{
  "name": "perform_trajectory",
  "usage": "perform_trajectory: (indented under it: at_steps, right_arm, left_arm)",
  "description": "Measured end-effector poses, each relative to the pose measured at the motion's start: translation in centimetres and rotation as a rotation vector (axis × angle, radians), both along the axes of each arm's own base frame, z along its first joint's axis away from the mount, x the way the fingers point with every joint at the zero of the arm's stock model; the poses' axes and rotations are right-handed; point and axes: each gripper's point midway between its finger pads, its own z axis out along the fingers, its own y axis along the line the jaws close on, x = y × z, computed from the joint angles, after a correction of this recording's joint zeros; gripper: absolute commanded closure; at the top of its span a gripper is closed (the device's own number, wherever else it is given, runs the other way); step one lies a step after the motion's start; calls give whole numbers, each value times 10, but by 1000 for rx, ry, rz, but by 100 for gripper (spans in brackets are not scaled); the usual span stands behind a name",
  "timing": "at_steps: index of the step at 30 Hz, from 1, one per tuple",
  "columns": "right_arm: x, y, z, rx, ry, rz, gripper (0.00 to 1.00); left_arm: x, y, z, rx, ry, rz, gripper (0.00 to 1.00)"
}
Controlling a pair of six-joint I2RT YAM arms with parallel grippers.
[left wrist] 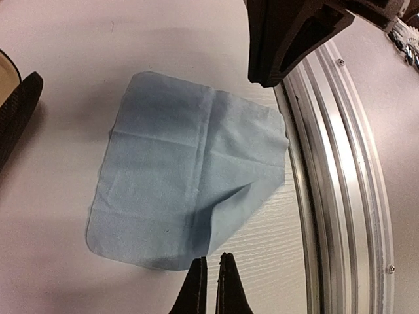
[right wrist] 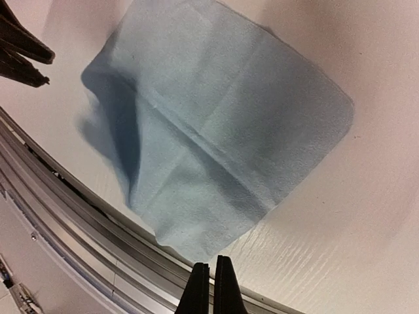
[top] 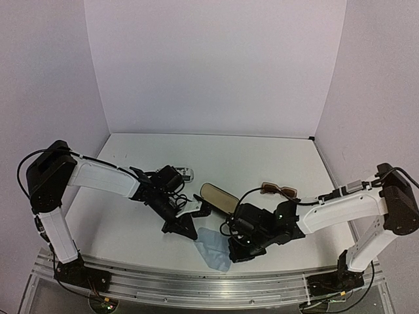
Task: Organize the sunglasses
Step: Fold the glasses cleaning cloth at the center of the board.
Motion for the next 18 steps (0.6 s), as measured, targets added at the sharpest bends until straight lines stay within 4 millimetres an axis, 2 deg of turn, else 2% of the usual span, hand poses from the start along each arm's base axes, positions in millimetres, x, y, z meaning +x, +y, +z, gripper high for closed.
perform_trajectory:
  at_steps: [6, 9, 11, 16, 18]
  right_arm:
    - [25, -1, 4, 57, 39, -66, 100]
    - [27, -1, 4, 63, 36, -50, 100]
    - [22, 1, 4, 60, 27, -18, 91]
    - [12, 5, -5, 27, 26, 37, 58]
    - [7, 5, -14, -28, 13, 44, 53]
  left_arm:
    - [6, 3, -9, 30, 39, 42, 100]
    - [6, 3, -9, 27, 38, 39, 100]
    - [1, 4, -7, 14, 35, 4, 98]
    - [-7, 1, 3, -30, 13, -96, 64]
    - [-4, -6, 9, -55, -22, -121, 53]
